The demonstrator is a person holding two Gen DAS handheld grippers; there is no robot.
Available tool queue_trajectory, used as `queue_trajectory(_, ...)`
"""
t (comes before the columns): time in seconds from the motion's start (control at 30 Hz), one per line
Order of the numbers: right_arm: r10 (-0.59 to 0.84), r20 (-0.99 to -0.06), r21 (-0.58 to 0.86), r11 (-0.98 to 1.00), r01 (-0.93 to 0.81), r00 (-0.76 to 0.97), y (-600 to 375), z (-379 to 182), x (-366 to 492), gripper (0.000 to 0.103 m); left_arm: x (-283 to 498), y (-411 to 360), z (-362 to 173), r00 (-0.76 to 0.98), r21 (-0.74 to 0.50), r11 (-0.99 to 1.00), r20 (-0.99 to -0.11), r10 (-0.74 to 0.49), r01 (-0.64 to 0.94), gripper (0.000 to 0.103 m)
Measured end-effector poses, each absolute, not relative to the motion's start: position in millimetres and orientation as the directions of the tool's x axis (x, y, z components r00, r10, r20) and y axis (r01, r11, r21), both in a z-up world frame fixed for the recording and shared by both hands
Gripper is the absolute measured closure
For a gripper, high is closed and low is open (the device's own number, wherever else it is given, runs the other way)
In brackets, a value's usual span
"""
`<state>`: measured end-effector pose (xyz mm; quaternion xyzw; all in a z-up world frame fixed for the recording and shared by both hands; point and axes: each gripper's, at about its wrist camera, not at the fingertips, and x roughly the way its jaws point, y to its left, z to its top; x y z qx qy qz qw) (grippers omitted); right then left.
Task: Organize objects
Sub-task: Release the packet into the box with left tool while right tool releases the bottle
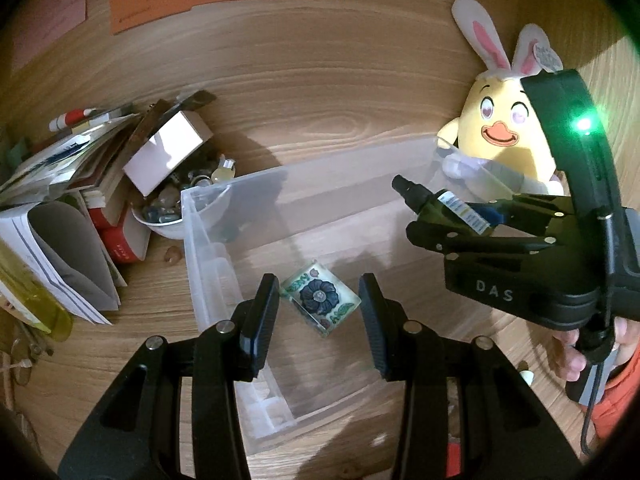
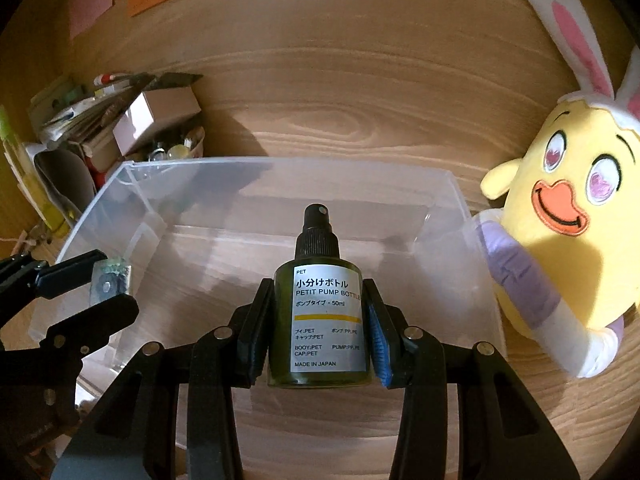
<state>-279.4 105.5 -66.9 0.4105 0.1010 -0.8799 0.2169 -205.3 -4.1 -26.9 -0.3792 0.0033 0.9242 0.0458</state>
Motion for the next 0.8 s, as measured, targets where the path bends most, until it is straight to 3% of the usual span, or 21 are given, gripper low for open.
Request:
queue_trajectory(0.13, -0.295, -0.774, -0.001, -0.884, 0.467, -0.560, 103.5, -69.4, -279.2, 0.065, -203.6, -4.9, -26.2, -0.705, -0.043, -0.994, -0.702, 0.098, -0.096, 0.055)
queue_trajectory(0.2, -0.291, -0.773, -0.005, -0.885, 0.465, -0.563, 102.5, -69.5, -278.2, 0.065, -202.3, -4.0, -25.0, -0.708, -0.047, -0.994, -0.699, 0.106, -0.102, 0.045)
queue_trajectory(0.37, -0.287, -0.780, -0.010, -0.883, 0.469, -0.557, 101.8, -68.3, -276.2, 0.064, -197.5, -3.3, -21.0, -0.713, -0.052, -0.994, -0.692, 0.109, -0.100, 0.042)
queue_trajectory(0.63, -0.289, -0.737, -0.031, -0.888, 0.458, -0.611, 110.3, -43.2, -260.0, 0.040, -182.9, -13.6, -2.3, -0.745, -0.063, -0.995, -0.661, 0.095, -0.071, 0.022)
queue_trajectory(0.7, -0.296, -0.723, -0.028, -0.891, 0.454, -0.625, 114.7, -35.5, -254.7, 0.030, -176.8, -15.2, 2.9, -0.756, -0.052, -0.997, -0.649, 0.081, -0.062, 0.013)
queue_trajectory(0.8, -0.306, -0.707, -0.023, -0.891, 0.453, -0.638, 121.6, -25.7, -245.9, 0.024, -165.8, -18.0, 11.6, -0.772, -0.038, -0.998, -0.632, 0.059, -0.045, 0.007)
